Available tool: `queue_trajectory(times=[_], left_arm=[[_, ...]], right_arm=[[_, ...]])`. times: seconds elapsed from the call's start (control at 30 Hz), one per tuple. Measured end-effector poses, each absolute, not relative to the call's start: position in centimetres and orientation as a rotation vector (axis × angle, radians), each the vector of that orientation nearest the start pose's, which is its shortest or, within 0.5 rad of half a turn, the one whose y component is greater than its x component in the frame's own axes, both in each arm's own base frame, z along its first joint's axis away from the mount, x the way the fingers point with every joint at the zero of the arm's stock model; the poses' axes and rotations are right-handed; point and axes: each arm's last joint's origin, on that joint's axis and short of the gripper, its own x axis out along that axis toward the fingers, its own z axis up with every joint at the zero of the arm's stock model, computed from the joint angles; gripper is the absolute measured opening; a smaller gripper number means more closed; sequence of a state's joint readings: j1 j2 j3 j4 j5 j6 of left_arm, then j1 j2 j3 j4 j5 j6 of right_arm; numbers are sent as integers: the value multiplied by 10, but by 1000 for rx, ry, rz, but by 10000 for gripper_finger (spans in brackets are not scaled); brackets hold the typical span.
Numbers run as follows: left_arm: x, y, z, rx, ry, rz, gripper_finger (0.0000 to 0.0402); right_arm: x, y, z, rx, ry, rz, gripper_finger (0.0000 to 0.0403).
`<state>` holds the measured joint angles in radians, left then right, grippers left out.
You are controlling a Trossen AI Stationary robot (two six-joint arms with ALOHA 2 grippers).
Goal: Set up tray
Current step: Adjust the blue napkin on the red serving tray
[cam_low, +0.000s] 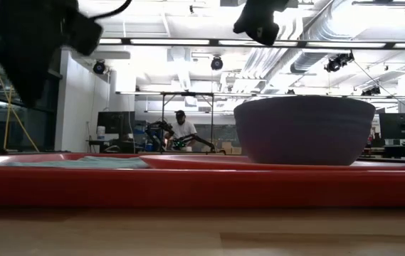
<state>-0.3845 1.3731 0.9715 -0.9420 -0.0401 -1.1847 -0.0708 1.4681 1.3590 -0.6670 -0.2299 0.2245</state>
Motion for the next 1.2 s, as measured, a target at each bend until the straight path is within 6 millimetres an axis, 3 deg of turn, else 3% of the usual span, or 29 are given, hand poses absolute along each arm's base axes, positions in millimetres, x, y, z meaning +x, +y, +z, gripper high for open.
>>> queue_trajectory(times=[0.2, 0.6, 1.0, 1.2], left_arm=[[220, -101, 198, -885, 1194, 513, 200], [219, -105, 187, -950, 1224, 608, 186], [235, -123, 169, -1015, 1224, 549, 137], [231, -130, 166, -1013, 1248, 552, 117]], right_arm=[[314, -16, 332, 312, 770, 85, 0], [333, -13, 312, 325, 807, 145, 0], [334, -9, 312, 302, 798, 166, 0], [334, -9, 311, 286, 804, 172, 0]])
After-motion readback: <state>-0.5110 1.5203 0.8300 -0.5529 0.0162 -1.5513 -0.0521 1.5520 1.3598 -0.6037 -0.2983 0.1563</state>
